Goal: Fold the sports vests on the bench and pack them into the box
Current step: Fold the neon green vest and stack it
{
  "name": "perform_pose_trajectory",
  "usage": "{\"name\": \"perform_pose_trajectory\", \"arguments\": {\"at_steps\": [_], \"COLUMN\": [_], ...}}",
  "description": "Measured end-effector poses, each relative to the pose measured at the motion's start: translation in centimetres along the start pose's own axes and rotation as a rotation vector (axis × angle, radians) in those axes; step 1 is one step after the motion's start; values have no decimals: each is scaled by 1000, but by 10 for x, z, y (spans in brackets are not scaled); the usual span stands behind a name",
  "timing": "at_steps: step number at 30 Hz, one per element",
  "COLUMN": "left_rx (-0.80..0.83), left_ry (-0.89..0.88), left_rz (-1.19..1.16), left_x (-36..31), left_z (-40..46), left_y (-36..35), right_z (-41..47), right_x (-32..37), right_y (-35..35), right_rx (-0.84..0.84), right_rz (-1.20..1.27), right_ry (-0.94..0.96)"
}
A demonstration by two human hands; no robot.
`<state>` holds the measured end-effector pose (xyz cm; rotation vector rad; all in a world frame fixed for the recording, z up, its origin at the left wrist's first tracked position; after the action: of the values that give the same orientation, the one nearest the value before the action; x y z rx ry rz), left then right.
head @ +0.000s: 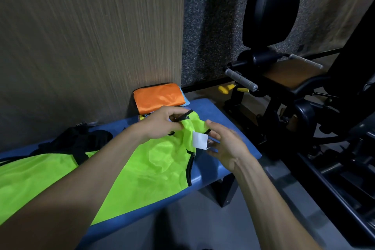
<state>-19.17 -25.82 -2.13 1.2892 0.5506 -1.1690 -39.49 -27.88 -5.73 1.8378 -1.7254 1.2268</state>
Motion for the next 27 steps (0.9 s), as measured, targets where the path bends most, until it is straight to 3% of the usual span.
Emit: {"name": "perform_pose_trajectory", "arguments": {"at_steps": [4,9,13,16,21,27], "left_rx": [11,-138,-179,-102,-104,-231], "left_ry": [24,99,54,21,52,89], "left_rz": [-14,-117,0,122,138,45], "left_x": [3,10,14,13,9,2], "left_z": [3,12,21,28,36,44], "left_y": [2,-1,-14,-21,-25,-31], "right_z": [5,3,0,3,3,2], "right_x": [-3,-2,-4,-5,-3,-6], "right_y": [-8,-2,-3,-1,4,6], "right_rx": [-4,-15,-30,-66,-229,-227], "right_rz": [134,187,201,179,11,-343], "right_ry": [61,64,84,106,168,278]}}
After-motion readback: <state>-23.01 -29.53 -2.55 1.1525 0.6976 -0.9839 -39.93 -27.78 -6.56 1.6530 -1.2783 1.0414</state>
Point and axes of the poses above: each hand's wrist, its own z-axis towards the middle knuckle, its own y-axis out of the back of the hand, x = y × z, the point moved 1 cm from there along z, towards the middle knuckle, and after that the axes turned 15 degrees about -y, right-handed, at the moved point
